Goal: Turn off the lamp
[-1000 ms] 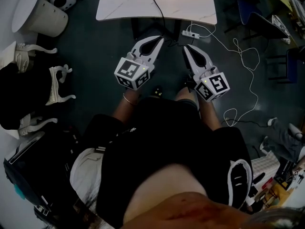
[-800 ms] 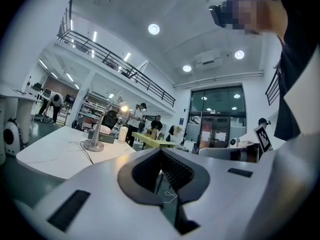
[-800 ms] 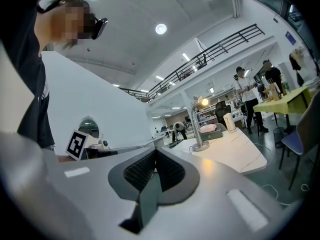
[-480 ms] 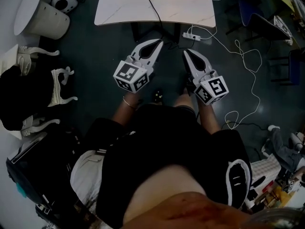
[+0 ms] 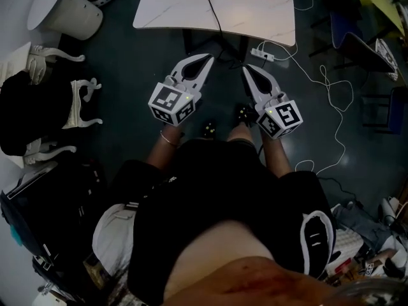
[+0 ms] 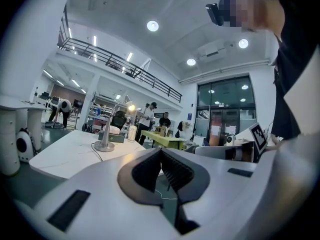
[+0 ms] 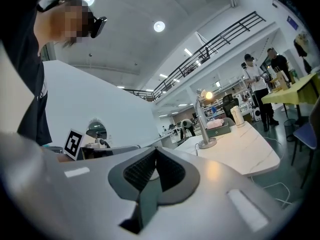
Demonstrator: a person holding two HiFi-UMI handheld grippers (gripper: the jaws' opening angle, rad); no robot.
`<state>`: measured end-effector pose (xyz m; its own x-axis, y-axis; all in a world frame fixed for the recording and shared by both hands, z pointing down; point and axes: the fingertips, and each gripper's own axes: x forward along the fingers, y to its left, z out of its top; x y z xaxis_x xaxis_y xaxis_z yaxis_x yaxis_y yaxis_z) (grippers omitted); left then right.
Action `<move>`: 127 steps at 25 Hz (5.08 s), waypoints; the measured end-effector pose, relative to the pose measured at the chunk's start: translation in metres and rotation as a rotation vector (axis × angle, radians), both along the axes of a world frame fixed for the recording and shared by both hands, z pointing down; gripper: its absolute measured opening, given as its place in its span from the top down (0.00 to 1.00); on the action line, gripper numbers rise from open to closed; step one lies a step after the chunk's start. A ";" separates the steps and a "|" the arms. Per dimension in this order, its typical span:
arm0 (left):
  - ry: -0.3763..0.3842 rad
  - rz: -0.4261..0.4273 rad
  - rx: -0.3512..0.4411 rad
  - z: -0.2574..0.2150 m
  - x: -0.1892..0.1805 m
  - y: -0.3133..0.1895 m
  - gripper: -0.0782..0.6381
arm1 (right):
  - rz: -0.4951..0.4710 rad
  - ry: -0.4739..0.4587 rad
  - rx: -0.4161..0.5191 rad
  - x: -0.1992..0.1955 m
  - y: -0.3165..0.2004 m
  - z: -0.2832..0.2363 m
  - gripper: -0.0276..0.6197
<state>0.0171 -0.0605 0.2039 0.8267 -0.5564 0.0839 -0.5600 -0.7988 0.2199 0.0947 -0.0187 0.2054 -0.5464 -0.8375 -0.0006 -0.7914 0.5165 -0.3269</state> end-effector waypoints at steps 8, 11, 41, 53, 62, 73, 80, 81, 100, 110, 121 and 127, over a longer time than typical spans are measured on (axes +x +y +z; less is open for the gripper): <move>-0.002 -0.094 -0.036 0.009 -0.003 -0.023 0.88 | -0.065 0.004 -0.012 0.008 -0.027 0.001 0.96; -0.003 -0.110 -0.043 0.013 0.004 -0.030 0.88 | -0.077 0.011 -0.025 0.016 -0.034 0.008 0.96; -0.062 -0.209 -0.109 0.090 0.000 -0.060 0.88 | -0.106 -0.002 -0.119 0.026 -0.076 0.084 0.96; -0.094 -0.224 -0.142 0.148 0.002 -0.065 0.88 | -0.116 0.048 -0.158 0.030 -0.088 0.145 0.96; -0.120 -0.225 -0.166 0.188 0.002 -0.063 0.88 | -0.100 0.063 -0.182 0.021 -0.097 0.173 0.95; -0.137 -0.234 -0.192 0.227 0.005 -0.070 0.88 | -0.122 0.146 -0.173 0.016 -0.115 0.223 0.94; -0.135 -0.247 -0.200 0.251 0.003 -0.071 0.88 | -0.145 0.211 -0.171 0.013 -0.129 0.254 0.91; -0.141 -0.248 -0.205 0.253 0.004 -0.072 0.88 | -0.147 0.219 -0.174 0.012 -0.131 0.260 0.91; -0.154 -0.235 -0.227 0.275 0.001 -0.070 0.88 | -0.217 0.279 -0.119 -0.030 -0.172 0.282 0.84; -0.139 -0.260 -0.210 0.274 -0.006 -0.063 0.88 | -0.255 0.224 -0.156 -0.032 -0.173 0.279 0.92; -0.163 -0.274 -0.220 0.280 -0.008 -0.067 0.88 | -0.330 -0.031 -0.208 -0.019 -0.154 0.247 0.93; -0.174 -0.284 -0.225 0.282 -0.014 -0.072 0.88 | -0.382 -0.144 -0.220 -0.019 -0.149 0.224 0.93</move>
